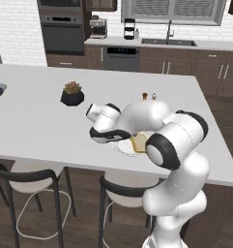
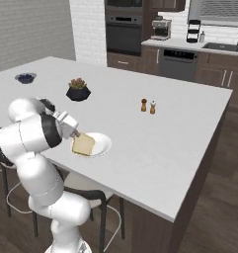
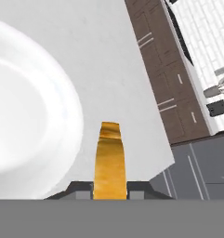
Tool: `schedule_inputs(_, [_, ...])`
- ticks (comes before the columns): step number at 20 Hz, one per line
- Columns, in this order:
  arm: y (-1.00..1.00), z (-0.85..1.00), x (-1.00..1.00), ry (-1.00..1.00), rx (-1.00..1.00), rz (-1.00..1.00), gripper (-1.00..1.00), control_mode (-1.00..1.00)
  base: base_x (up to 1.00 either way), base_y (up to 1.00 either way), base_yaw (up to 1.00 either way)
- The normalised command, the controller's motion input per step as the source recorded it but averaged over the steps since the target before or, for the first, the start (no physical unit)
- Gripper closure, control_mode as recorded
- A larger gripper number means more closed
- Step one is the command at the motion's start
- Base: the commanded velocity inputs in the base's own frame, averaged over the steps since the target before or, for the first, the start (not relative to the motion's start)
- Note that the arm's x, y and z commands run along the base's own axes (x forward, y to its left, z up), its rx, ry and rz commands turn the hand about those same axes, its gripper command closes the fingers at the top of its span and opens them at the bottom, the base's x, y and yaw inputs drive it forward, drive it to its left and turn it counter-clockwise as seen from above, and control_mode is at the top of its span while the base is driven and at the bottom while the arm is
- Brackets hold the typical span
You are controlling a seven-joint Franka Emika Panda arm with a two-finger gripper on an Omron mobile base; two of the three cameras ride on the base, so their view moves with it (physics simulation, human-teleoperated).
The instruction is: Start the toaster. Once the lever pops up, take the bread to the plate on the dining counter.
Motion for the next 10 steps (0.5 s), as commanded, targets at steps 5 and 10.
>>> schedule_inputs(5, [0.00,-0.08,0.51,0.00,0.05,0.00,1.00,-1.00,0.00,0.00,0.00])
schedule_inputs(10, [0.00,-0.26,0.45,-0.04,0.01,0.00,-1.00,-1.00,0.00,0.00,0.00])
